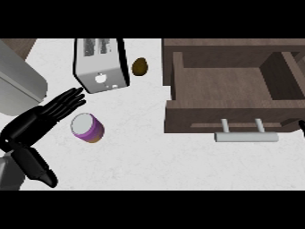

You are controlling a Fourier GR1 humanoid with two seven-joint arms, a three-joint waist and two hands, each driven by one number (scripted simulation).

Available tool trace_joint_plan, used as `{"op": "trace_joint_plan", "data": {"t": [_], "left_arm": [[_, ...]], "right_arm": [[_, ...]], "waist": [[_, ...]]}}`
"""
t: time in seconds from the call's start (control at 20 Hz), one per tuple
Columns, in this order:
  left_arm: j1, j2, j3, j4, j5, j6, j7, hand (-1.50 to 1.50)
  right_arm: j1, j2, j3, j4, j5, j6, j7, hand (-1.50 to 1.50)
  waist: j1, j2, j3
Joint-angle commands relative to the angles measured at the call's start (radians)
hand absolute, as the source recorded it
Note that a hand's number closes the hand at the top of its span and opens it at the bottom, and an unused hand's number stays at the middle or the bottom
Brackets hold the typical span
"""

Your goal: Pick up the can, place it into the drawer and close the drawer

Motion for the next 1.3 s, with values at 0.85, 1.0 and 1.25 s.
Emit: {"op": "trace_joint_plan", "data": {"t": [0.85, 1.0, 1.25], "left_arm": [[-0.157, 0.087, 0.026, 0.562, -0.371, 0.016, -0.523, -1.50], [-0.159, 0.052, -0.018, 0.616, -0.423, 0.071, -0.585, -1.50], [-0.188, 0.106, -0.032, 0.743, -0.457, 0.072, -0.684, -1.50]], "right_arm": [[-0.025, 0.050, 0.001, 0.052, 0.055, 0.027, -0.052, -1.50], [-0.072, 0.007, -0.051, 0.047, 0.013, 0.031, 0.017, -1.50], [-0.035, 0.053, -0.016, 0.023, 0.057, 0.010, -0.021, -1.50]], "waist": [[-0.003, 0.002, 0.000], [-0.003, 0.002, 0.000], [-0.004, 0.002, -0.001]]}}
